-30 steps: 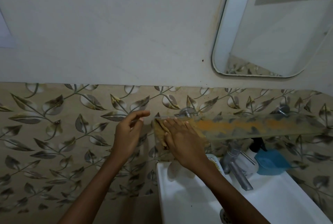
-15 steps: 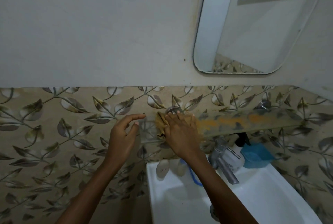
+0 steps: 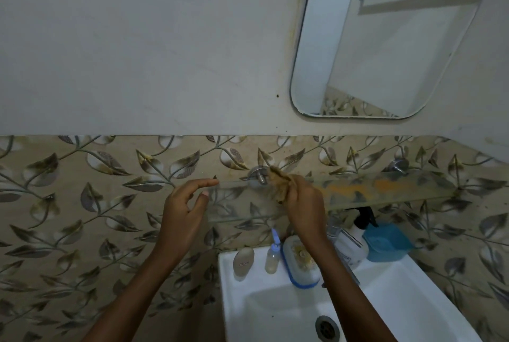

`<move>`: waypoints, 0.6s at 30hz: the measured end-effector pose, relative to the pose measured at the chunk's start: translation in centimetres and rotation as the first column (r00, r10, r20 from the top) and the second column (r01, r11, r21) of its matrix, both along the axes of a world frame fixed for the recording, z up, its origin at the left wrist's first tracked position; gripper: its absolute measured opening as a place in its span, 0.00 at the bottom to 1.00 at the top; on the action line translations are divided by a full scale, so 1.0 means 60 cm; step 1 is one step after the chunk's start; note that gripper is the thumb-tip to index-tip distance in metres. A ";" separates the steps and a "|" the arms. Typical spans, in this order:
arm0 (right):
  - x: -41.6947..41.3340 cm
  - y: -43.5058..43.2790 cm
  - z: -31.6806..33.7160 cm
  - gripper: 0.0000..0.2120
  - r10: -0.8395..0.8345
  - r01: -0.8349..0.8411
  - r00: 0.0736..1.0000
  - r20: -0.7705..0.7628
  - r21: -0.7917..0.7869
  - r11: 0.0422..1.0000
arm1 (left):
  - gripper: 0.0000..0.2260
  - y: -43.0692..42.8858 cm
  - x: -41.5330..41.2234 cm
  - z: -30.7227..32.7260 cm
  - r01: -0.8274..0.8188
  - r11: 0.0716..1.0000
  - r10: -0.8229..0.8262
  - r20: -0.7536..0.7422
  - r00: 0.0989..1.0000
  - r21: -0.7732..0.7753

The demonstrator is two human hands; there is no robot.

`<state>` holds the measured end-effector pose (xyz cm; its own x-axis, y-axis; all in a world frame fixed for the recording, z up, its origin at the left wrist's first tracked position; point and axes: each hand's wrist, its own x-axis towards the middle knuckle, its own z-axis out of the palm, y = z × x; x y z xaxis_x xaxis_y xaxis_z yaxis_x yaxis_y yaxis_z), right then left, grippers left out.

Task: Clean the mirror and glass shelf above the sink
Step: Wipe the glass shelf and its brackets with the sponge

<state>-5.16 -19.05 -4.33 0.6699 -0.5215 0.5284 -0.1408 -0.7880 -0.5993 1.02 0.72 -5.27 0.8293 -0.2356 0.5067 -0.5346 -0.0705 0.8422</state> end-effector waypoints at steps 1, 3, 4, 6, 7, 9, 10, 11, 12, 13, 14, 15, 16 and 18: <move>0.004 -0.006 0.011 0.13 -0.032 0.028 0.998 0.058 0.067 0.997 | 0.13 -0.003 -0.001 0.001 0.006 1.000 -0.006 -0.003 1.000 0.008; 0.014 -0.013 0.029 0.13 -0.024 0.019 0.996 0.084 0.059 0.998 | 0.13 -0.013 0.000 0.005 0.013 0.999 -0.013 0.004 1.000 0.043; 0.021 -0.015 0.034 0.13 0.032 -0.032 0.999 0.001 0.001 0.999 | 0.13 -0.018 0.001 0.008 0.012 0.998 -0.014 0.021 1.000 0.068; 0.030 -0.013 0.032 0.13 0.162 -0.199 0.947 -0.277 -0.109 0.974 | 0.12 -0.032 0.002 0.017 0.021 0.992 -0.029 0.063 0.998 0.125; 0.031 -0.015 0.028 0.14 0.190 -0.255 0.910 -0.369 -0.135 0.957 | 0.11 -0.040 0.002 0.023 0.033 0.988 -0.045 0.078 0.996 0.150; 0.034 -0.017 0.024 0.15 0.198 -0.259 0.918 -0.343 -0.142 0.955 | 0.12 -0.053 0.002 0.034 0.044 0.981 -0.063 0.098 0.993 0.189; 0.035 -0.016 0.024 0.14 0.184 -0.233 0.943 -0.277 -0.155 0.960 | 0.13 -0.059 0.003 0.038 0.043 0.978 -0.065 0.100 0.993 0.205; 0.038 -0.016 0.022 0.13 0.173 -0.221 0.954 -0.244 -0.188 0.957 | 0.14 -0.065 0.003 0.041 0.040 0.975 -0.063 0.100 0.993 0.217; 0.040 -0.017 0.017 0.14 0.174 -0.236 0.949 -0.261 -0.230 0.944 | 0.14 -0.070 0.004 0.043 0.039 0.974 -0.063 0.102 0.993 0.223; 0.042 -0.019 0.010 0.15 0.183 -0.269 0.934 -0.306 -0.268 0.925 | 0.14 -0.074 0.004 0.043 0.039 0.974 -0.064 0.103 0.993 0.224; 0.042 -0.022 0.001 0.17 0.182 -0.294 0.916 -0.358 -0.289 0.911 | 0.14 -0.077 0.003 0.043 0.040 0.974 -0.065 0.106 0.992 0.221; 0.040 -0.027 -0.007 0.18 0.164 -0.297 0.901 -0.402 -0.296 0.908 | 0.14 -0.080 0.003 0.043 0.039 0.975 -0.065 0.111 0.992 0.219; 0.038 -0.032 -0.013 0.20 0.135 -0.284 0.894 -0.428 -0.306 0.909 | 0.14 -0.082 0.004 0.043 0.038 0.975 -0.064 0.114 0.991 0.219; 0.034 -0.044 -0.020 0.21 0.079 -0.248 0.891 -0.448 -0.333 0.910 | 0.14 -0.089 0.004 0.042 0.038 0.973 -0.065 0.111 0.992 0.228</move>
